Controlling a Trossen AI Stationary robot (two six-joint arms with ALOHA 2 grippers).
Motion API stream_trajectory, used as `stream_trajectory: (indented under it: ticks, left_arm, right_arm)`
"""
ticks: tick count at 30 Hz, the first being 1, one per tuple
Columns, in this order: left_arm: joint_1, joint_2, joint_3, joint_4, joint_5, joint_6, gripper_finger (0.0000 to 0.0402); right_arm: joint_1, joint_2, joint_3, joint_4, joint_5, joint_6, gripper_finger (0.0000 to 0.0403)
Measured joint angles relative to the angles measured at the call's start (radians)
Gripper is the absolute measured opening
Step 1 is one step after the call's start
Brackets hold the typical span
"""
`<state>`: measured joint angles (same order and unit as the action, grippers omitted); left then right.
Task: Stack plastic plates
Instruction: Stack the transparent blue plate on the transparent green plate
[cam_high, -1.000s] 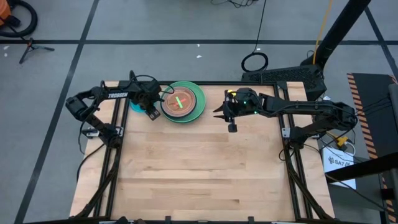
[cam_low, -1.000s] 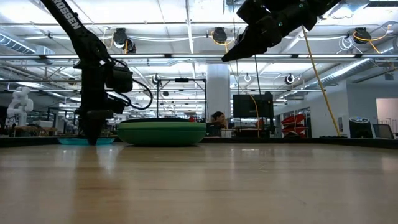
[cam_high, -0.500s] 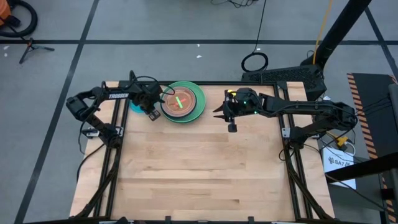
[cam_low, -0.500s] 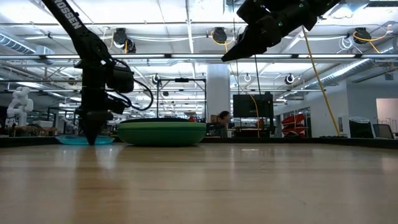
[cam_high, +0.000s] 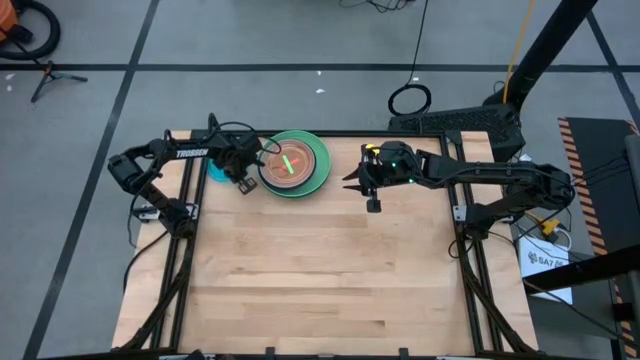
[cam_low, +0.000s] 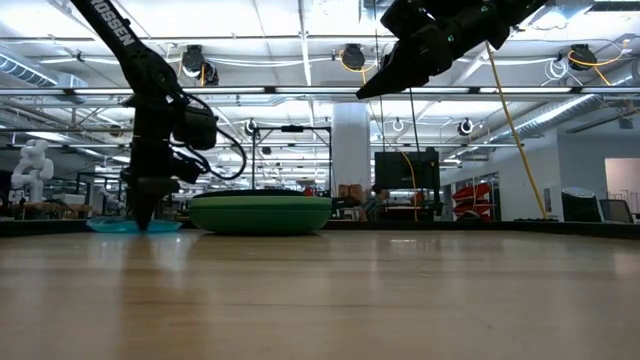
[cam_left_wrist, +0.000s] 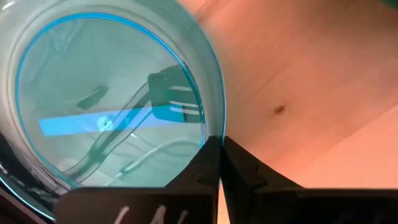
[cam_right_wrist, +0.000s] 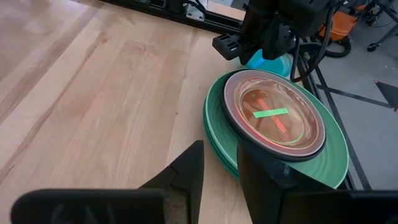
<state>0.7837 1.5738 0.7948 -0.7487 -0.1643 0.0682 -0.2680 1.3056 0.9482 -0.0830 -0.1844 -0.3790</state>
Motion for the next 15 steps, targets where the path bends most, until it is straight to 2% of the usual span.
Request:
stream_trajectory:
  ticks: [8,15]
  left_arm:
    - [-0.001,-0.021,0.001,-0.039,0.008,-0.003,0.0007]
    - [0.0,-0.131,0.001,-0.088,0.006,-0.039,0.0006]
  right_arm:
    - [0.0,0.0,0.0,0.0,0.0,0.0,0.0089]
    - [0.0,0.0,0.0,0.004,0.0,0.0,0.0089]
